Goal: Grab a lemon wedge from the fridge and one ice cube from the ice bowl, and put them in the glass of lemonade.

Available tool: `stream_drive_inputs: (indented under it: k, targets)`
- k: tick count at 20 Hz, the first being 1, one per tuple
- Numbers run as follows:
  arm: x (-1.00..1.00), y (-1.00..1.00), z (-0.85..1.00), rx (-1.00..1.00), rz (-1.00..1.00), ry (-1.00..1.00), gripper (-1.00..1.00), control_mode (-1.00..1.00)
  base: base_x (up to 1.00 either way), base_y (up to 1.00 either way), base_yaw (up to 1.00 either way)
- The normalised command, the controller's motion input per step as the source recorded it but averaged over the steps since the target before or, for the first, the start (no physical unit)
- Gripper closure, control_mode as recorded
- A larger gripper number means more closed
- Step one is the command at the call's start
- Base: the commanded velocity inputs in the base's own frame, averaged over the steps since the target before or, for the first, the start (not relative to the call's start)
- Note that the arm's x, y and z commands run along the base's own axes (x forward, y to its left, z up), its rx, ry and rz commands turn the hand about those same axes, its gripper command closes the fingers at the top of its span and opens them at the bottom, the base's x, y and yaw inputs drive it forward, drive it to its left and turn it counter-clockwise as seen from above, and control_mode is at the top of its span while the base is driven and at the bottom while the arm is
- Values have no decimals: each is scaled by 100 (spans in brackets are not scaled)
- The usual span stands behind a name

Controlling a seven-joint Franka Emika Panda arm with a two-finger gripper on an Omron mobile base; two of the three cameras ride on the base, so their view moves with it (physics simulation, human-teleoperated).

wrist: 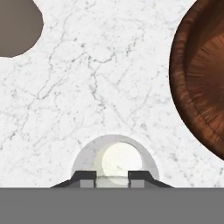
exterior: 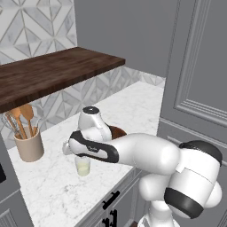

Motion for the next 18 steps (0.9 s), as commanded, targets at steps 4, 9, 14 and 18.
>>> stream_drive_inputs:
  k: [4,9,14,18]
  targets:
    - [0,0,0,0,0,0,-100,-100,0,0,0]
    - [0,0,0,0,0,0,-100,-100,0,0,0]
    - [-10,0,1,0,0,-1,-100,-100,0,0,0]
    - [-24,-3,15,3,0,-8,-100,-100,0,0,0]
